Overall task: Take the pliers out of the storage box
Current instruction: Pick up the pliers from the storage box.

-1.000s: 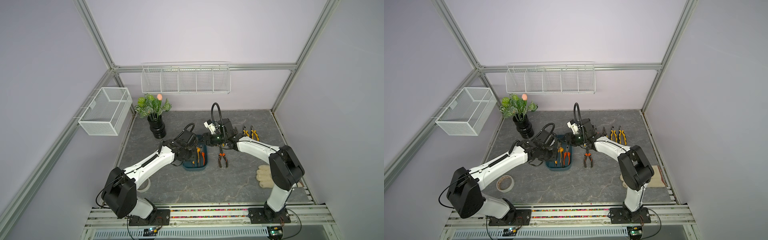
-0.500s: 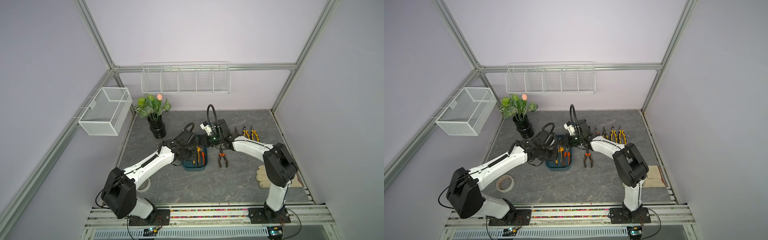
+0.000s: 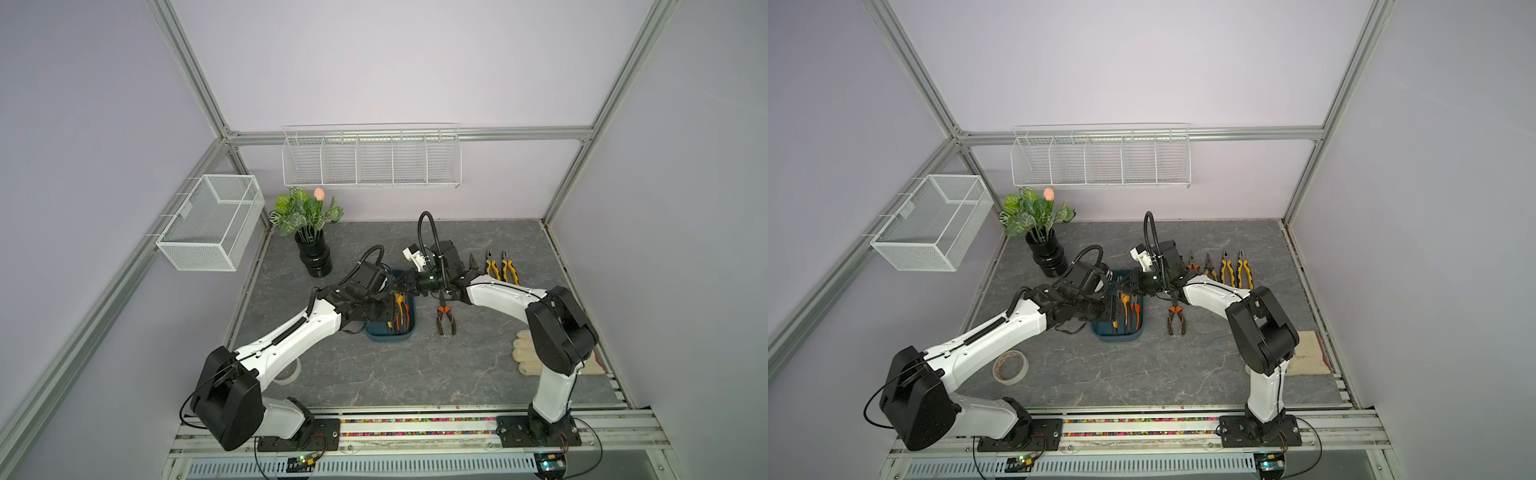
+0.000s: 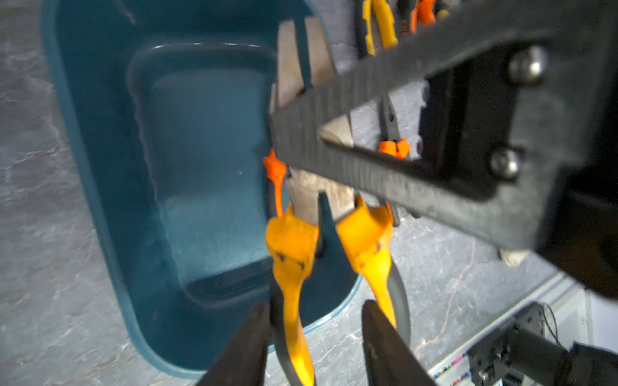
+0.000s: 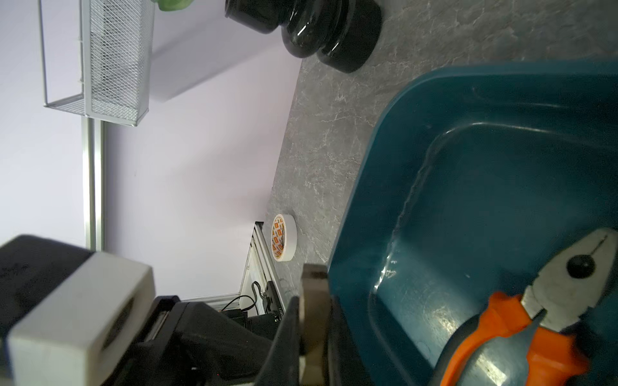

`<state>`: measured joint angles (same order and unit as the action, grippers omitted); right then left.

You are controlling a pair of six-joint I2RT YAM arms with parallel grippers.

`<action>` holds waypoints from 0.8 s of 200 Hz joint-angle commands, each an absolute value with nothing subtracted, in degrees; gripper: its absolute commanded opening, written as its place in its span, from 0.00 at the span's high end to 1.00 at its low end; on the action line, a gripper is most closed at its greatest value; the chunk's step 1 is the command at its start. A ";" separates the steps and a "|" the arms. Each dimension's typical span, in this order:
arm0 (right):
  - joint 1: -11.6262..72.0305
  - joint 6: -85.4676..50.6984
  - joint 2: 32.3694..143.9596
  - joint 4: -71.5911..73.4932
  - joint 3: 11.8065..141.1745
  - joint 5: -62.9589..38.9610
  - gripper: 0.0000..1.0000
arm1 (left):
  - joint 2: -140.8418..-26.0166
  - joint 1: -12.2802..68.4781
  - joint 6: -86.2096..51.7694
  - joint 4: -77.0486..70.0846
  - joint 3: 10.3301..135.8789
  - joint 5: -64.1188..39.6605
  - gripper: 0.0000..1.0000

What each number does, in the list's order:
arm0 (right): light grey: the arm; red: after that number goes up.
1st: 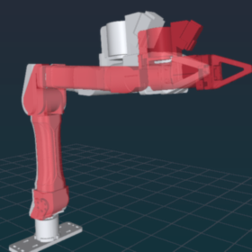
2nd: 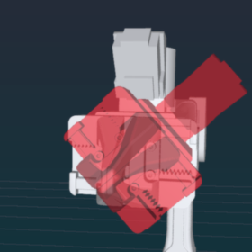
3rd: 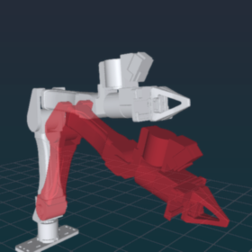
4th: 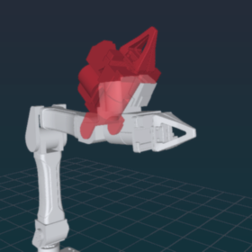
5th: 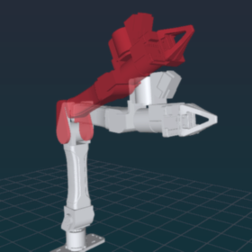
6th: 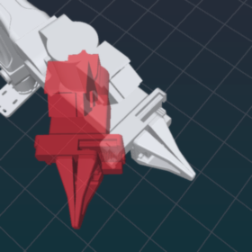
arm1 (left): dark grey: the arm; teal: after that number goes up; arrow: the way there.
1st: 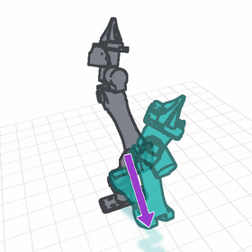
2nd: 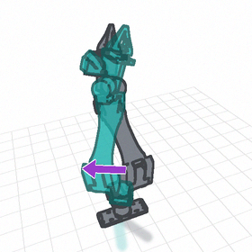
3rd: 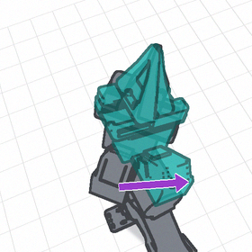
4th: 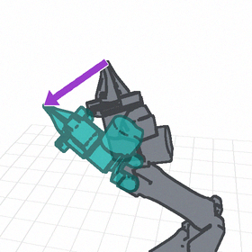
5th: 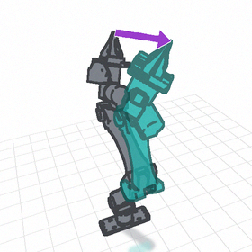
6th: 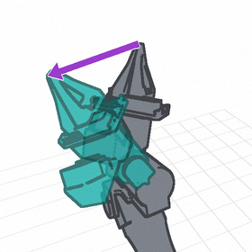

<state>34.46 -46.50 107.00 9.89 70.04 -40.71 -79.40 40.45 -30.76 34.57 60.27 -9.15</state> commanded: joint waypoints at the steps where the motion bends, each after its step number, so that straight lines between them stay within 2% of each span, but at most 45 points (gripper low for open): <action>1: 32.99 -49.57 102.77 15.75 69.31 -43.12 0.94 | -77.50 40.05 -30.98 27.83 58.95 -14.67 0.51; 39: 29.29 -56.57 102.14 24.67 66.62 -47.29 0.93 | -76.52 38.06 -30.94 25.47 56.88 -18.11 0.52; 80: 27.03 -64.69 101.98 34.51 65.24 -52.82 0.93 | -74.48 35.21 -31.87 16.99 52.29 -25.72 0.57; 100: 26.63 -67.30 101.69 37.26 65.04 -54.67 0.94 | -72.99 33.33 -33.17 11.67 49.83 -30.25 0.64; 143: 26.63 -71.21 103.19 41.75 64.15 -56.63 0.93 | -69.94 32.87 -34.37 7.96 48.62 -33.07 0.63; 160: 26.59 -75.34 104.66 47.55 63.38 -57.19 0.93 | -69.40 32.87 -34.79 6.83 48.20 -33.90 0.71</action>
